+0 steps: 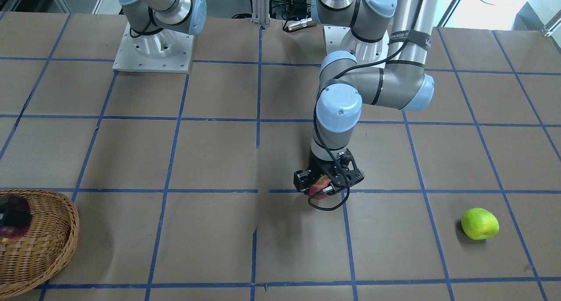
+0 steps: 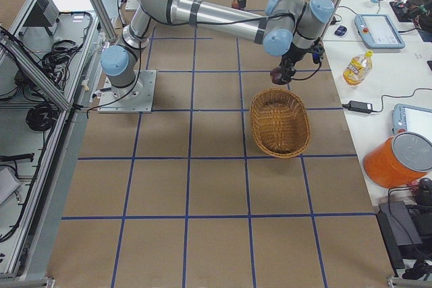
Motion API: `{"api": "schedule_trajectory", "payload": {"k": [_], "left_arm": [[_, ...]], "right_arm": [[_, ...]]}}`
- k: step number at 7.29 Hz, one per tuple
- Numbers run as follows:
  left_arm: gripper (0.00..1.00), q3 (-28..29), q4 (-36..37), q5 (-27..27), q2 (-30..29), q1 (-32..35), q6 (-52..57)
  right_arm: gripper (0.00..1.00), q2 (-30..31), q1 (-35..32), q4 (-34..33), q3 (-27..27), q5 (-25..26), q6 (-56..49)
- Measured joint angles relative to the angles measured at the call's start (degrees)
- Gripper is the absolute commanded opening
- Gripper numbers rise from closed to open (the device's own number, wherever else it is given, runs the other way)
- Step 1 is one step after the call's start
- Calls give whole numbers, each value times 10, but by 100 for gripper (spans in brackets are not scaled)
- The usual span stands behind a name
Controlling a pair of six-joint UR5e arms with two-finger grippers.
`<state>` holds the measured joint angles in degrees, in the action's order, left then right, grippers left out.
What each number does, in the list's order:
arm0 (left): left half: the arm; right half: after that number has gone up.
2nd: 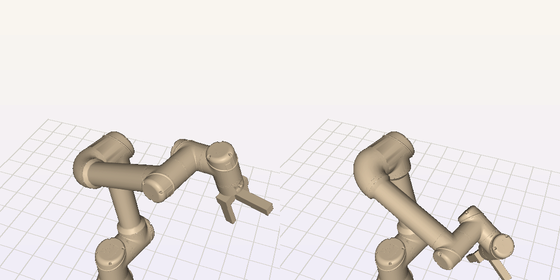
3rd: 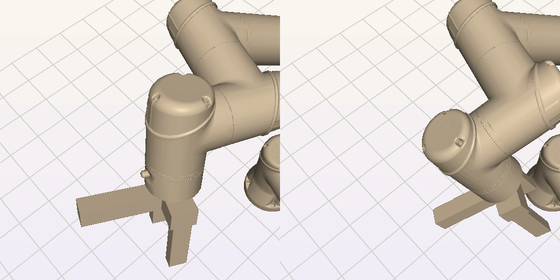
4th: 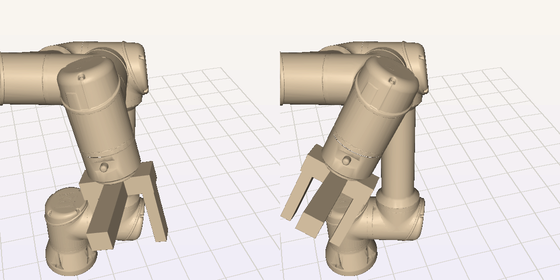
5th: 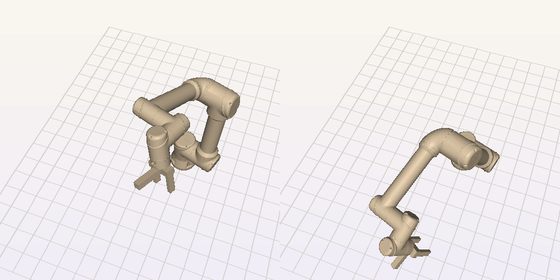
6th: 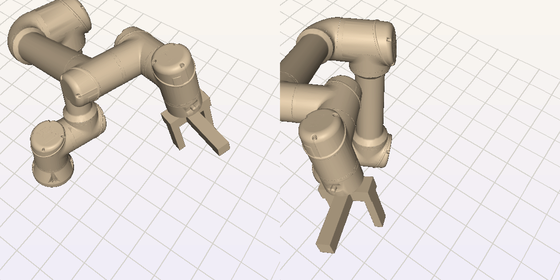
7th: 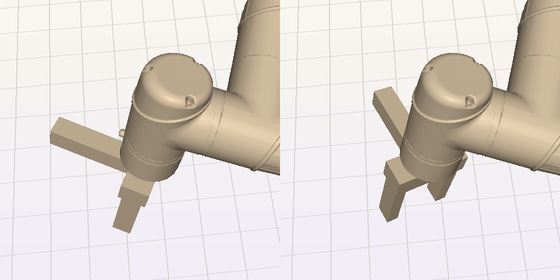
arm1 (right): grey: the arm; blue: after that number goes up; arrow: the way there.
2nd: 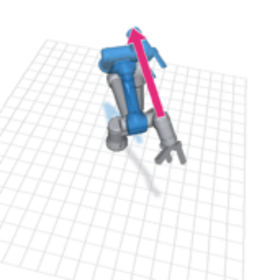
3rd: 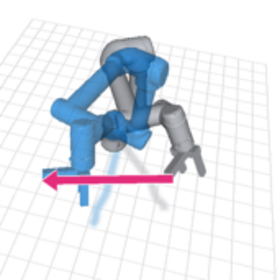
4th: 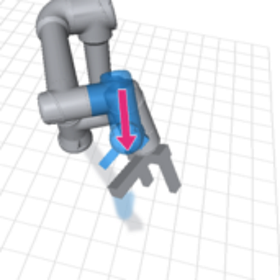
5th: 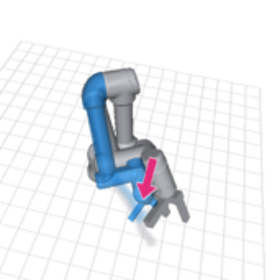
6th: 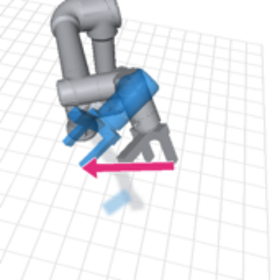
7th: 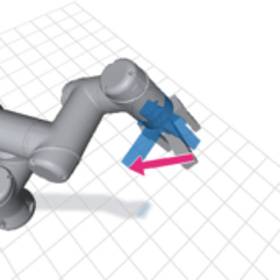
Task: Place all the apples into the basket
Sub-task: 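Carry the dark red apple to the basket while the left gripper moves the red-yellow apple, then release the red-yellow apple and move the left gripper to the green apple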
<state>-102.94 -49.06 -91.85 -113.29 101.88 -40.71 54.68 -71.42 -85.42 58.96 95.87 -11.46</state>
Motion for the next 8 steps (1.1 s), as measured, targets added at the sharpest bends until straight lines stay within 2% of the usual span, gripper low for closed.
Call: {"api": "schedule_trajectory", "payload": {"k": [1, 2, 3, 4, 5, 6, 7, 8], "left_arm": [[51, 34, -5, 21, -29, 36, -83], [53, 55, -6, 30, -53, 62, -136], [100, 63, -6, 32, -69, 79, -161], [100, 66, -7, 34, -78, 87, -175], [100, 68, -8, 38, -84, 90, -184], [100, 70, -8, 43, -84, 89, -189], [100, 76, -9, 59, -79, 83, -186], [100, 86, -19, 86, -67, 67, -172]], "right_arm": [[0, -16, 33, -18, 0, 17, -35], [0, -31, 59, -45, 0, 26, -60], [0, -49, 80, -77, 0, 34, -80], [0, -68, 97, -110, 0, 38, -102], [8, -83, 106, -141, 0, 41, -119], [42, -97, 109, -159, 0, 41, -126], [49, -108, 111, -169, -1, 40, -124], [91, -115, 111, -174, -4, 37, -109]]}}
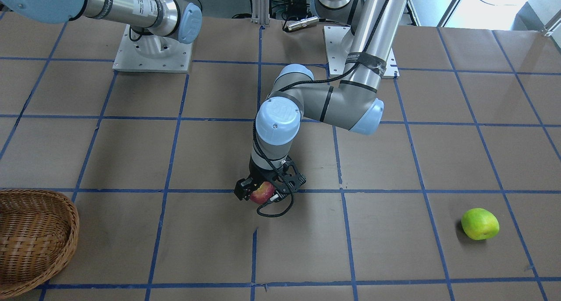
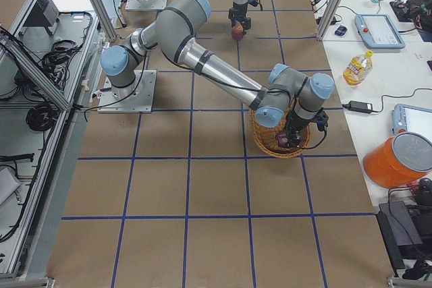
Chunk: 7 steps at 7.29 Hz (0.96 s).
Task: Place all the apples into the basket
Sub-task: 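Release the red-yellow apple and move the left gripper to the green apple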
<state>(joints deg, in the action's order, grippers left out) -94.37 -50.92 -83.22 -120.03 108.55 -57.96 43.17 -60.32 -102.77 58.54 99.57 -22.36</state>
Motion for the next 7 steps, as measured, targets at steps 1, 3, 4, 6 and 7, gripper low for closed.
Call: {"api": "schedule_trajectory", "payload": {"k": [1, 3, 4, 6, 7], "left_arm": [[100, 8, -23, 18, 14, -22, 32], [100, 14, -112, 25, 52, -71, 147], [100, 14, -169, 17, 75, -103, 223], [100, 5, -251, -54, 119, -176, 386], [100, -3, -269, -81, 135, -215, 467]], "right_arm": [[100, -5, 0, -1, -1, -2, 18], [100, -8, 0, 7, -1, -3, 27], [100, -6, 0, 18, -2, -1, 27], [100, 22, -7, 65, -6, -8, 29], [100, 47, -23, 96, -6, -25, 37]]}}
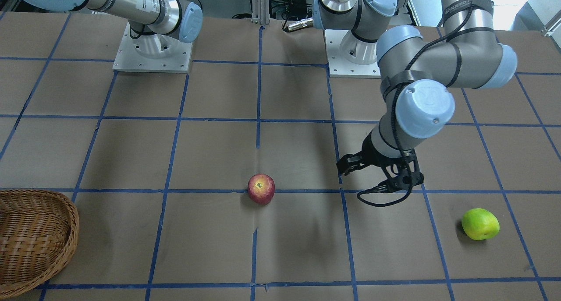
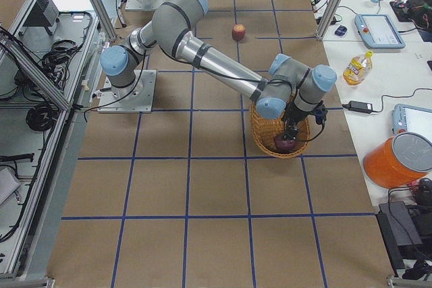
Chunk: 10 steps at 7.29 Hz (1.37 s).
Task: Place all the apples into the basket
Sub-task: 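Release the red-yellow apple and move the left gripper to the green apple, then grasp the green apple with the left gripper while the right grasps the red-yellow apple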
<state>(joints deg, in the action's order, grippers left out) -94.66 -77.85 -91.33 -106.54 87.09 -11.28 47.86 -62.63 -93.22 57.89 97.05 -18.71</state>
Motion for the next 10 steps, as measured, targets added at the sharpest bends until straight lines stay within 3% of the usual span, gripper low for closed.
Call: {"api": "schedule_trajectory", "payload": {"k": [3, 5, 8, 10], "left_arm": [[100, -20, -11, -46, 29, -116, 233], [94, -15, 5, -69, 19, -187, 357], [91, -8, 117, -62, -21, -228, 428], [92, -2, 212, -28, -66, -232, 443]], "right_arm": [[100, 78, -91, 113, 2, -53, 41], [100, 104, -154, 152, 3, -120, 105], [100, 100, -296, 137, 6, -145, 277], [100, 69, -370, 98, 17, -146, 352]]}}
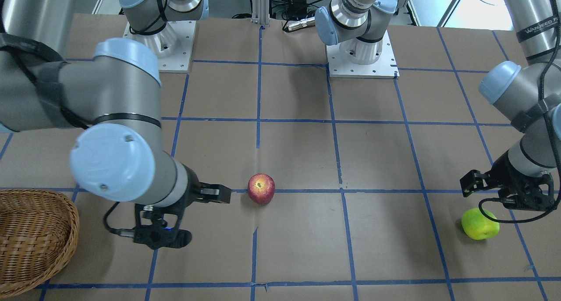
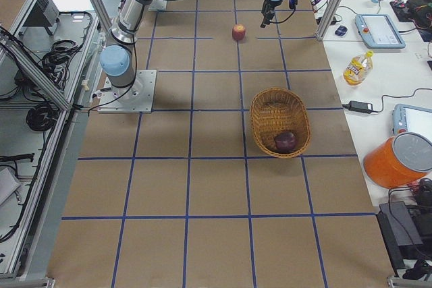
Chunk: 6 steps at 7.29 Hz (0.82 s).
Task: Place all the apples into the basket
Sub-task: 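Grasp the green apple with the left gripper while the right grasps the red-yellow apple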
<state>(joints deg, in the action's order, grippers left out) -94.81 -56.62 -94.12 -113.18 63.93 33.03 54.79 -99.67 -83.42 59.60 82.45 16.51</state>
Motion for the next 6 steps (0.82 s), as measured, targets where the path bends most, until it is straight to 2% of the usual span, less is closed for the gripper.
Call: {"api": "schedule_trajectory", "payload": {"k": [1, 2, 6], "left_arm": [[92, 2, 38, 7, -22, -4, 27], [100, 3, 59, 9, -37, -9, 51], [100, 5, 90, 12, -74, -15, 66]], "right_arm": [[100, -16, -32, -30, 9, 0, 41], [100, -27, -55, -52, 22, 0, 68], [100, -32, -85, -109, 103, -2, 104]]}}
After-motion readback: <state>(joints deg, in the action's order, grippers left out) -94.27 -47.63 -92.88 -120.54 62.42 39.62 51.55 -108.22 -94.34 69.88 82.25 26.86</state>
